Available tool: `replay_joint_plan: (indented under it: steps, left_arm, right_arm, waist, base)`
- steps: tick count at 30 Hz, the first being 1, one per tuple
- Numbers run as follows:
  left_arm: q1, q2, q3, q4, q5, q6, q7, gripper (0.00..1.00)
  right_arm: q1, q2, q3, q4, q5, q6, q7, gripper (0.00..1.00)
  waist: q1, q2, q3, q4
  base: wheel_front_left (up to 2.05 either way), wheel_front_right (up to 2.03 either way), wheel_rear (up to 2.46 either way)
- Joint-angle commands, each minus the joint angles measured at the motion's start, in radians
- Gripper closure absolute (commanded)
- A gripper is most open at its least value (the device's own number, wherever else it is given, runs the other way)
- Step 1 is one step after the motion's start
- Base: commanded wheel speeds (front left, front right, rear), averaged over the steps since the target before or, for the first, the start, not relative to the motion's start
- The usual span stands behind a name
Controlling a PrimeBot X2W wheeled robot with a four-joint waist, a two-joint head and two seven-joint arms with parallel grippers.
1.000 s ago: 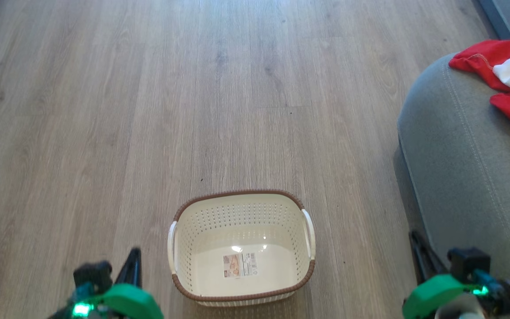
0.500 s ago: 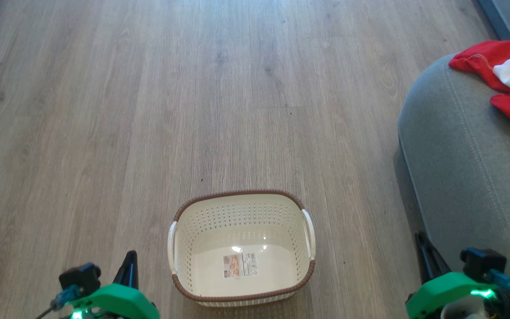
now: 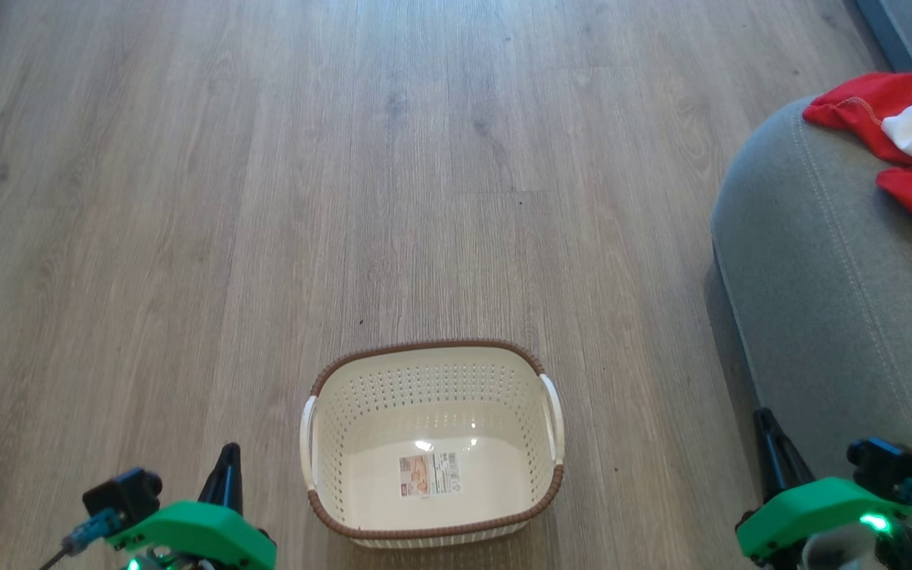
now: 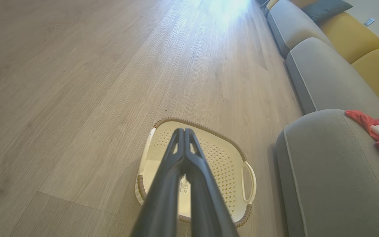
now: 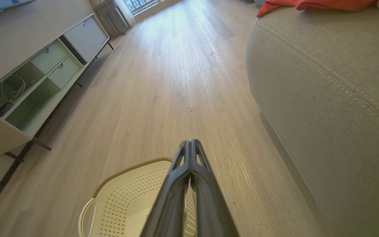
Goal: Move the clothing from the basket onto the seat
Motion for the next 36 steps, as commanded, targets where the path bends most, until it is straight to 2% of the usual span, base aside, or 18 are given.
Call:
replay_joint_plan:
  steps: [1, 36]
  left_arm:
    - [-0.052, 0.001, 0.021, -0.041, -0.031, -0.006, 0.006, 1.00]
    - [-0.065, 0.001, 0.079, -0.108, -0.395, -0.044, 0.107, 1.00]
  right_arm:
    - [-0.050, 0.002, -0.002, -0.039, 0.035, 0.000, 0.007, 1.00]
    - [-0.075, 0.006, -0.025, -0.087, 0.454, 0.000, 0.109, 1.00]
  waist:
    - [0.0000, 0.0000, 0.000, 0.000]
    - [0.0000, 0.0000, -0.001, 0.001]
  base:
    - [0.00, 0.00, 0.00]
    - [0.00, 0.00, 0.00]
